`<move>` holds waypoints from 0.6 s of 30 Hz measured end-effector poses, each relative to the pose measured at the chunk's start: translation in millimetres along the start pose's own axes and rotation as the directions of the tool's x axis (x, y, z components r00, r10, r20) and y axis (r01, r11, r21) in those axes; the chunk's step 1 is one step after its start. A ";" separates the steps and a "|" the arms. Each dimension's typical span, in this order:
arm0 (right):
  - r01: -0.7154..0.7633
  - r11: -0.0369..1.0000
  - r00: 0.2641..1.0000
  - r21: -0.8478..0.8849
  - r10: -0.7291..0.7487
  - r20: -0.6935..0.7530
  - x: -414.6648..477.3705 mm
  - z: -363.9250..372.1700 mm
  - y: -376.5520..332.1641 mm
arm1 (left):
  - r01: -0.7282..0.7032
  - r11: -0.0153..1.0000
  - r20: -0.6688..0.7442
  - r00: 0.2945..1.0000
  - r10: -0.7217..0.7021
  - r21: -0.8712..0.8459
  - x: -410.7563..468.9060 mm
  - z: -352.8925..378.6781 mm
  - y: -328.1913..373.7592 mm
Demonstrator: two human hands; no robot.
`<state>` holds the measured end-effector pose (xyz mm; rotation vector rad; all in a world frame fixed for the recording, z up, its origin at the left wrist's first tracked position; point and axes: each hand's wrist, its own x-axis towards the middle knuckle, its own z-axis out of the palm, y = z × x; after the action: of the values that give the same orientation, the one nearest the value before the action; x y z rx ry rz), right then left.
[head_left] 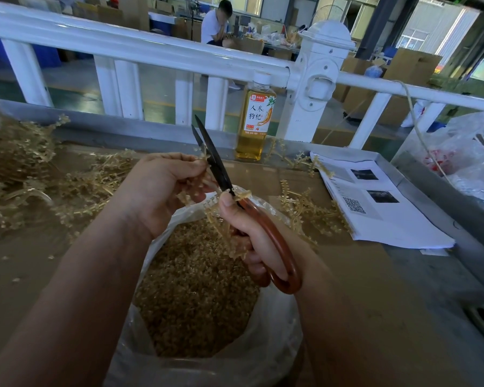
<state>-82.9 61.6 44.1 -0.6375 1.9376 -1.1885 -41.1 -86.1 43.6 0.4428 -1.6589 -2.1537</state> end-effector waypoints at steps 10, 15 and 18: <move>-0.002 0.993 0.999 -0.117 -0.002 -0.039 4.0 -0.5 0.3 | -0.119 0.990 -0.074 0.989 0.124 0.075 -2.0 3.1 -4.3; 0.027 0.997 1.000 -0.074 -0.027 0.003 1.8 1.7 -3.8 | -0.100 0.990 -0.127 0.986 0.112 0.097 1.3 0.1 -3.1; 0.021 0.987 1.000 -0.162 -0.024 -0.019 4.4 1.6 -5.9 | -0.051 0.997 -0.111 0.992 0.057 0.051 3.0 -1.8 -0.5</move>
<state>-84.0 55.0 47.4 -0.7361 2.0643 -1.0623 -42.9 -88.9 42.6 0.5180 -1.6448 -2.0151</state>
